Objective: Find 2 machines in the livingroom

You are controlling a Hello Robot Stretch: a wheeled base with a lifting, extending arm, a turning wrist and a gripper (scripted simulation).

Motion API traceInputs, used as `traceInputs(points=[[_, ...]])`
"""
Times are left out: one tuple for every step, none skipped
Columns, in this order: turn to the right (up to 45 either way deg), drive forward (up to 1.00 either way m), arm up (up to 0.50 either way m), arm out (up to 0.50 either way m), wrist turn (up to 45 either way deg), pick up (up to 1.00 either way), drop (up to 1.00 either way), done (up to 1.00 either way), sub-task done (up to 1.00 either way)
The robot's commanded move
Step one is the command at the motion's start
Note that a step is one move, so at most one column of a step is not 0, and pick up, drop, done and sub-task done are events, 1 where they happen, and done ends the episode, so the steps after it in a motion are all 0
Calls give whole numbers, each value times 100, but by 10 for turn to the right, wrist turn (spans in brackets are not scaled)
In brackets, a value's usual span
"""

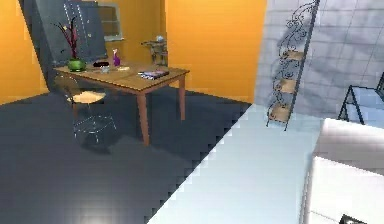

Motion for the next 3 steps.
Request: traceInputs(points=[[0,40,0,0,0,0,0,0,0],[450,0,0,0,0,0,0,0,0],[300,0,0,0,0,0,0,0,0]])
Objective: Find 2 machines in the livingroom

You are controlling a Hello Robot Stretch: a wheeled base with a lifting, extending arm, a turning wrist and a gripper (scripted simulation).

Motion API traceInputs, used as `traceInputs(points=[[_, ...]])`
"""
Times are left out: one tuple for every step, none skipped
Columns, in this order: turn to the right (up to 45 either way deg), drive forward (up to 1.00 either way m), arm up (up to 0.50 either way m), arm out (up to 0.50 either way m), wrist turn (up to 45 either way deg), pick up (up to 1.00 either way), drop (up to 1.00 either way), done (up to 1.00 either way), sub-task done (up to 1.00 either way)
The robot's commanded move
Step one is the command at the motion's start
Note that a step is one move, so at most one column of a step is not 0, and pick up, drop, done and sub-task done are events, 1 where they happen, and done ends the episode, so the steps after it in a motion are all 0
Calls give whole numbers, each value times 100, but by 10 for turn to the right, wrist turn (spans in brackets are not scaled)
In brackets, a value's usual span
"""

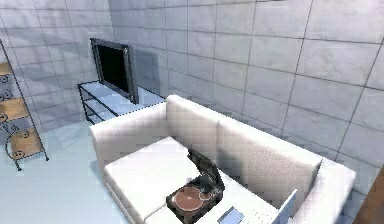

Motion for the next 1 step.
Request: traceInputs(points=[[0,0,0,0,0,0,0,100,0]])
